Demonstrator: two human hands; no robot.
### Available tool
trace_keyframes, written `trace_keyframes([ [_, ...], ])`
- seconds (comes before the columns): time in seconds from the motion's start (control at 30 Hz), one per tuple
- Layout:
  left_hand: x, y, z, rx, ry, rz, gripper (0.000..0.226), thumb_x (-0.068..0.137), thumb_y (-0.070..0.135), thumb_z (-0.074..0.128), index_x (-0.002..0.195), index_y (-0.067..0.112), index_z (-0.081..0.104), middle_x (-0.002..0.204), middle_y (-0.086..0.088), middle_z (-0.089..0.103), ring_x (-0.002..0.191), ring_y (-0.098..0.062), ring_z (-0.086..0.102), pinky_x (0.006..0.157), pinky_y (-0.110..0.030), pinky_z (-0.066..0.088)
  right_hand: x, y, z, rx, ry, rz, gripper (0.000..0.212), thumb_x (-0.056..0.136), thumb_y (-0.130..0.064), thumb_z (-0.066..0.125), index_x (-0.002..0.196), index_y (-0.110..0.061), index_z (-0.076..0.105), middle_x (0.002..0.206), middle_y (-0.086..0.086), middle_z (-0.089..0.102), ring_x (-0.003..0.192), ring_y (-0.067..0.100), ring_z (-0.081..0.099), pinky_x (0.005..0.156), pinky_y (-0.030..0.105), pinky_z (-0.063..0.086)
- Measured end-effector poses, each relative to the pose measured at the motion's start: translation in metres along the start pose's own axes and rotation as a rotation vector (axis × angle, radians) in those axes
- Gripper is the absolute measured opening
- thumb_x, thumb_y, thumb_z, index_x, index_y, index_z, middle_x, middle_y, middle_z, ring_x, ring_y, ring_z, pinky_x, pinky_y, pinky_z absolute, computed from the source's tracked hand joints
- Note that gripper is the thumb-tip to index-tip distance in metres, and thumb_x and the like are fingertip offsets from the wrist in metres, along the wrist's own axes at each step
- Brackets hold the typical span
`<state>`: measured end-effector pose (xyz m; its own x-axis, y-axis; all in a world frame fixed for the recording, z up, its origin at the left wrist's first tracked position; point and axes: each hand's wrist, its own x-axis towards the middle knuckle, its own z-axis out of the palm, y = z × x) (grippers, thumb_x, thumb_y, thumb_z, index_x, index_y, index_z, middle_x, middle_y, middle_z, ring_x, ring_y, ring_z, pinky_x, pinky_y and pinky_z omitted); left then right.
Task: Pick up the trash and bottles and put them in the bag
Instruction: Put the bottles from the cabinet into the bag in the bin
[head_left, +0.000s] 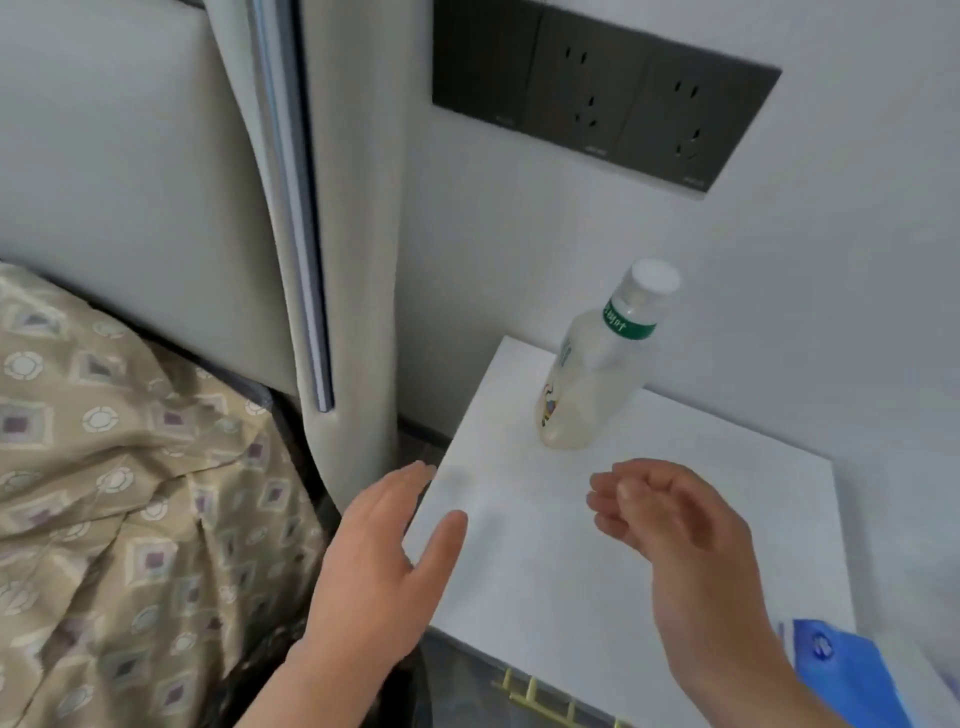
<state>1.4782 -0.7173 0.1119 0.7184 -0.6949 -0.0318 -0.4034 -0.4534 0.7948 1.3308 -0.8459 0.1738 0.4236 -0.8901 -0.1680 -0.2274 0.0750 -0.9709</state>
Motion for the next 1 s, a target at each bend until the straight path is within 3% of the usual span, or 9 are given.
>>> trace_keyframes([
  [0.13,0.019,0.008,0.033,0.214,-0.202,-0.023,0.087,0.083,0.064,0.050,0.152,0.028,0.012,0.158,0.019,0.006,0.147,-0.003,0.001,0.118,-0.024,0.010,0.035,-0.036,-0.017,0.033,0.152,-0.116,0.007,0.078,-0.024,0.069,0.085,-0.025,0.067,0.084,-0.001,0.072,0.083,0.016,0.068,0.080,0.035,0.054],
  [0.23,0.016,-0.005,0.057,0.456,-0.384,-0.014,0.111,0.071,0.074,0.050,0.153,0.023,-0.006,0.160,0.008,-0.015,0.146,-0.011,-0.017,0.120,-0.031,-0.004,0.060,-0.049,-0.018,-0.076,0.202,-0.170,0.031,0.082,-0.027,0.071,0.111,-0.028,0.060,0.107,-0.015,0.064,0.093,-0.002,0.059,0.077,0.013,0.045],
  [0.37,0.015,-0.012,0.067,0.521,-0.444,-0.031,0.119,0.064,0.070,0.056,0.152,0.024,-0.011,0.155,0.009,-0.026,0.137,-0.005,-0.026,0.118,-0.034,-0.013,0.091,-0.054,-0.012,-0.221,0.109,-0.104,0.070,0.079,-0.039,0.071,0.140,-0.032,0.038,0.140,-0.017,0.042,0.117,0.003,0.045,0.096,0.022,0.036],
  [0.43,0.017,-0.013,0.068,0.517,-0.438,-0.034,0.120,0.064,0.068,0.059,0.152,0.024,-0.009,0.156,0.009,-0.025,0.133,-0.003,-0.027,0.117,-0.034,-0.013,0.103,-0.054,-0.008,-0.280,0.067,-0.090,0.067,0.077,-0.042,0.072,0.135,-0.034,0.041,0.134,-0.021,0.045,0.117,0.005,0.044,0.096,0.023,0.037],
  [0.5,0.018,-0.013,0.069,0.518,-0.434,-0.033,0.120,0.064,0.067,0.061,0.152,0.023,-0.008,0.158,0.006,-0.022,0.132,-0.003,-0.027,0.116,-0.033,-0.013,0.113,-0.054,-0.005,-0.294,0.043,-0.110,0.049,0.077,-0.038,0.073,0.118,-0.035,0.048,0.110,-0.032,0.049,0.107,0.002,0.046,0.086,0.018,0.037],
  [0.6,0.019,-0.012,0.070,0.523,-0.446,-0.052,0.121,0.063,0.066,0.063,0.152,0.024,-0.007,0.159,0.004,-0.021,0.140,-0.008,-0.024,0.115,-0.033,-0.013,0.122,-0.049,-0.005,-0.280,0.061,-0.122,0.036,0.076,-0.032,0.074,0.103,-0.036,0.050,0.093,-0.031,0.051,0.100,0.001,0.051,0.084,0.021,0.039],
  [0.73,0.021,-0.016,0.072,0.520,-0.464,-0.065,0.122,0.063,0.067,0.063,0.152,0.024,-0.008,0.159,0.005,-0.021,0.131,-0.003,-0.027,0.116,-0.034,-0.015,0.128,-0.043,-0.003,-0.305,0.054,-0.123,0.035,0.076,-0.031,0.074,0.102,-0.036,0.052,0.095,-0.028,0.055,0.104,0.003,0.055,0.088,0.025,0.042],
  [0.87,0.019,-0.018,0.072,0.515,-0.456,-0.075,0.121,0.064,0.066,0.063,0.152,0.024,-0.008,0.158,0.006,-0.021,0.141,-0.009,-0.025,0.118,-0.036,-0.014,0.123,-0.048,-0.004,-0.333,0.082,-0.146,0.034,0.077,-0.030,0.074,0.105,-0.033,0.056,0.100,-0.020,0.059,0.104,0.005,0.057,0.091,0.026,0.044],
  [1.0,0.019,-0.018,0.074,0.566,-0.454,-0.091,0.119,0.068,0.063,0.065,0.152,0.021,-0.008,0.159,0.003,-0.021,0.145,-0.019,-0.022,0.118,-0.040,-0.013,0.103,-0.056,-0.010,-0.312,0.125,-0.186,0.034,0.077,-0.029,0.074,0.107,-0.029,0.057,0.101,-0.020,0.062,0.096,-0.003,0.058,0.077,0.015,0.042],
])
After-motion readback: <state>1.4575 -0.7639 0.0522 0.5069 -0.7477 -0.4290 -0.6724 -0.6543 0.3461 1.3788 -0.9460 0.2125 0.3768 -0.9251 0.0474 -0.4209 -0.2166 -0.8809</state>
